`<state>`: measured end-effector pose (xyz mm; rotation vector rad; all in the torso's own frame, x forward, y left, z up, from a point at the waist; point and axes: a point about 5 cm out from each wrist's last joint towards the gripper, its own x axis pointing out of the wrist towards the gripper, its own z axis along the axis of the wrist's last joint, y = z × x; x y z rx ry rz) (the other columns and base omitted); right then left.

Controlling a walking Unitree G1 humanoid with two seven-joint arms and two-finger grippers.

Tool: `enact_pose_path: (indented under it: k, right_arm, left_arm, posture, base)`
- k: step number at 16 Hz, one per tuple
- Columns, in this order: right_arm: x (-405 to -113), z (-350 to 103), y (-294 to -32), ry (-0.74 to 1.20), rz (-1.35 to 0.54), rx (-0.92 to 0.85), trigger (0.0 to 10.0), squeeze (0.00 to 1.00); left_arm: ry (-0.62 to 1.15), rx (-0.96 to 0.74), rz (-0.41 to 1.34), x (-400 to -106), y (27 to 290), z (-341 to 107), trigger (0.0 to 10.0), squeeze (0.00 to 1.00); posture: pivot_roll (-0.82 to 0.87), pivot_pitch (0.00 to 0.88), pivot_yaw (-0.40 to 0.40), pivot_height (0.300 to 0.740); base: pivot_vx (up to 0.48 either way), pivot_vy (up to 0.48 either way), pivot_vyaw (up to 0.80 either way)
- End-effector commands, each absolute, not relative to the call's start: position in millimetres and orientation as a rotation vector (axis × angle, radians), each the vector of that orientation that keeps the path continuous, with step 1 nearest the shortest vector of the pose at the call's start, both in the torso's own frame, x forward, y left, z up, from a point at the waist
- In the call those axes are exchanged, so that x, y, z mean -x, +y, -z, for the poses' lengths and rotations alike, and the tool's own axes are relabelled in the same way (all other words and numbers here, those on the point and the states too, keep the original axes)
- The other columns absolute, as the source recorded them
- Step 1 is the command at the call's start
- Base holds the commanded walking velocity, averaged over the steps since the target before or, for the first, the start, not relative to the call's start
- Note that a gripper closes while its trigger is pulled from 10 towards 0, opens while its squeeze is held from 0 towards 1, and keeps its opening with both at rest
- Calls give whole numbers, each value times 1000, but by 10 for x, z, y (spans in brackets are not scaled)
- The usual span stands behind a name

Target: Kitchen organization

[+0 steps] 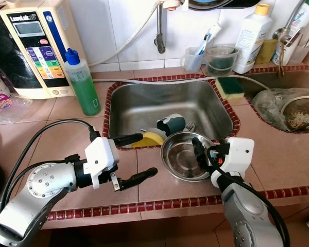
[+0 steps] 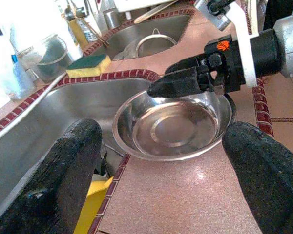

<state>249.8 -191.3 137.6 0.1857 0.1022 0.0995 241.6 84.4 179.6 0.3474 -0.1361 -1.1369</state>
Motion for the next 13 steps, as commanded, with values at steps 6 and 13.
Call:
enact_pose_path:
  k: [6, 13]
  right_arm:
    - [-2365, -1404, -1818, 111, -153, -208, 10000, 0]
    - [-2183, -1515, -1783, 59, -228, -264, 10000, 0]
  left_arm:
    - [-150, -351, 1123, -2448, 886, -1850, 10000, 0]
    - [-163, -350, 1132, -2474, 865, -1874, 10000, 0]
  posture:
    - [-214, 102, 65, 740]
    - [-233, 109, 62, 740]
  base:
    - [0, 0, 0]
    - [0, 0, 0]
